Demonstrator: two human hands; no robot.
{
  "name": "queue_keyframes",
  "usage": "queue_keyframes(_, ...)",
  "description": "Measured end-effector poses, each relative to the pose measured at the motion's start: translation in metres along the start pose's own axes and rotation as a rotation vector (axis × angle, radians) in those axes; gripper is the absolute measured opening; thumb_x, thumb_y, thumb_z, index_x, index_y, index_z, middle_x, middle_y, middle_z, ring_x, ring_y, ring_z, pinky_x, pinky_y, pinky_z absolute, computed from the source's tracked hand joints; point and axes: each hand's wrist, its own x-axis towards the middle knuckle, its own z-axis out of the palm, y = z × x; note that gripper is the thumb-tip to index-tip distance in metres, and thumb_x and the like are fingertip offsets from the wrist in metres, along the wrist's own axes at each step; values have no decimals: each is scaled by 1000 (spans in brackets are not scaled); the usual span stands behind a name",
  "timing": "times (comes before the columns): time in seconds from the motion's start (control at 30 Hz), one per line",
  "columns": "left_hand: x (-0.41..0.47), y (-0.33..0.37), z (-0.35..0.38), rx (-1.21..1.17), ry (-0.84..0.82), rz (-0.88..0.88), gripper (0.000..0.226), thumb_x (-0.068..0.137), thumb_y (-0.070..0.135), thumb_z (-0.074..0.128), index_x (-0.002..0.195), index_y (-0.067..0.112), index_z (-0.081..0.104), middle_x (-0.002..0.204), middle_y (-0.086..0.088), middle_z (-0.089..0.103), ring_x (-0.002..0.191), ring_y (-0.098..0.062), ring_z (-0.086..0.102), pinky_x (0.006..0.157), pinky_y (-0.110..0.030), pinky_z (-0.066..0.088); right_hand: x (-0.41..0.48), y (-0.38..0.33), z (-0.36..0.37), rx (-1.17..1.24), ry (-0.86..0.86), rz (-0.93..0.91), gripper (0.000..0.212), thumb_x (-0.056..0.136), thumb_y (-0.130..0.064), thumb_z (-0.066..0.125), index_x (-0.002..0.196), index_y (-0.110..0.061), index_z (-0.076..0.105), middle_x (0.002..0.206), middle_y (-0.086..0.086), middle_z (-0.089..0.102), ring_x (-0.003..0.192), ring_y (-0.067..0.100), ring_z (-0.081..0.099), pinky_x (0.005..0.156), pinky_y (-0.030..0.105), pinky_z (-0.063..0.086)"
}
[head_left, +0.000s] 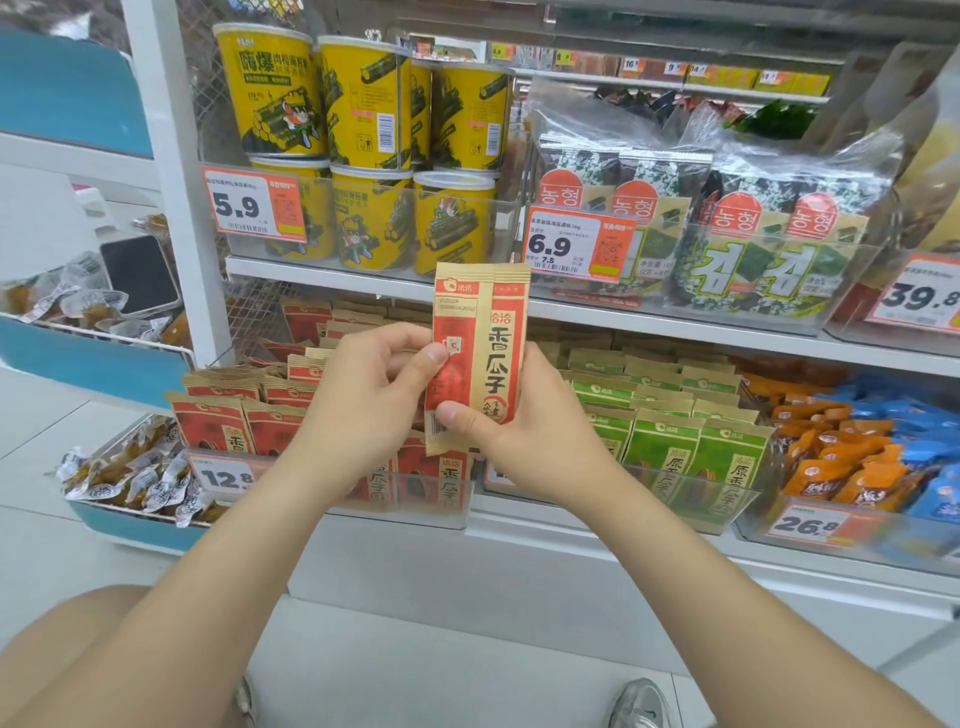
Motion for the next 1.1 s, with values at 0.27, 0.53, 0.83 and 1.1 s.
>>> queue_keyframes(0.27,3,-1,-2,50,24,68,20,110,18,60,119,20,77,91,9,83,86,-8,81,79,-30,65,1,-11,0,526,119,153,26,113,-36,52,119,-19,70,109,0,81,100,18,78,93,50,63)
queue_keyframes(0.53,-3,-12,8,245,66,170,15,108,31,62,121,35,56,114,17,71,88,-6,75,81,-41,62,0,-4,4,219,218,-38,13,93,-32,67,103,-28,75,91,-8,79,82,18,76,76,52,64)
queue_keyframes(0.83,-7,-8,8,271,-7,299,15,110,38,54,107,23,56,85,15,74,69,-12,71,64,-36,53,-15,-12,0,-101,281,-358,29,104,-34,56,84,-14,51,63,-7,54,57,16,51,54,43,43)
queue_keyframes(1.1,-8,-10,16,179,-27,232,18,115,28,47,102,21,58,70,7,63,58,-5,49,59,-28,34,-16,-9,4,-195,374,-478,27,104,-32,49,85,-12,52,68,-4,54,60,24,51,53,46,43)
